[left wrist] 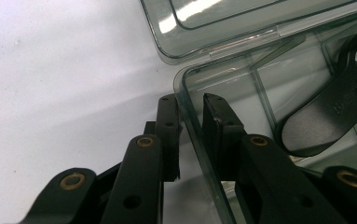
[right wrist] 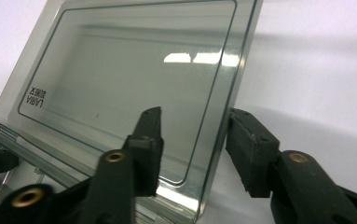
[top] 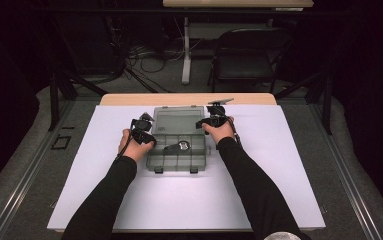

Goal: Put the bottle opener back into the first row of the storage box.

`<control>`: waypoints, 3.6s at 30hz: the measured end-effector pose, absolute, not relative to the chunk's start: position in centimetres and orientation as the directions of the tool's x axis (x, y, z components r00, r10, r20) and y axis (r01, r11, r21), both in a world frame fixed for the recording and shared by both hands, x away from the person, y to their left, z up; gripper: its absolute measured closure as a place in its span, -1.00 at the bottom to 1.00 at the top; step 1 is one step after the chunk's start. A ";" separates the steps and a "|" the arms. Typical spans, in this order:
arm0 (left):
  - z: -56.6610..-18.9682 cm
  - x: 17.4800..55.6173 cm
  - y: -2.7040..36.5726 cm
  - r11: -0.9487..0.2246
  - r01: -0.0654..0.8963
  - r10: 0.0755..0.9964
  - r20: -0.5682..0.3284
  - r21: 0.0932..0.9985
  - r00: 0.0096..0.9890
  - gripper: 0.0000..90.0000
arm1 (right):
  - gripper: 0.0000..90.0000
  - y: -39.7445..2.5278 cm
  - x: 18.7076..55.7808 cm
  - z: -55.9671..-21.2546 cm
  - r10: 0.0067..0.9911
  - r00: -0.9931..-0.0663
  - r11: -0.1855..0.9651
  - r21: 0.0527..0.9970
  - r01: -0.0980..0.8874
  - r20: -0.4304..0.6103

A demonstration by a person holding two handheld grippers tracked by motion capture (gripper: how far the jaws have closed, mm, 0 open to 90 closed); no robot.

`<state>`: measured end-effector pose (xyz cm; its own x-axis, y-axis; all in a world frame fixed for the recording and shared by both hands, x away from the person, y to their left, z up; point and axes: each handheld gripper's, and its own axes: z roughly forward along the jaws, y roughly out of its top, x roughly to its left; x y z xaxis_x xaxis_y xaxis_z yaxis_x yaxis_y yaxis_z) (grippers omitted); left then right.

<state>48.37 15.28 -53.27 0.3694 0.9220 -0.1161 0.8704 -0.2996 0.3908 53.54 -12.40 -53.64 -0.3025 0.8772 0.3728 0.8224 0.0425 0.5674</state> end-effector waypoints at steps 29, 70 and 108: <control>-53.3 48.4 15.2 -0.285 0.873 0.928 -0.115 0.395 0.355 0.73 | 0.83 -13.8 52.8 -51.9 0.854 -0.419 0.127 0.657 0.743 0.309; -53.3 48.2 15.3 -0.296 0.865 0.920 -0.124 0.405 0.372 0.71 | 0.89 -13.1 49.3 -51.4 0.874 -0.476 0.218 0.796 0.564 0.097; -44.2 49.1 18.6 -0.250 0.753 0.901 -0.138 0.609 0.411 0.25 | 0.88 -13.0 47.9 -51.8 0.881 -0.471 0.226 0.833 0.505 0.047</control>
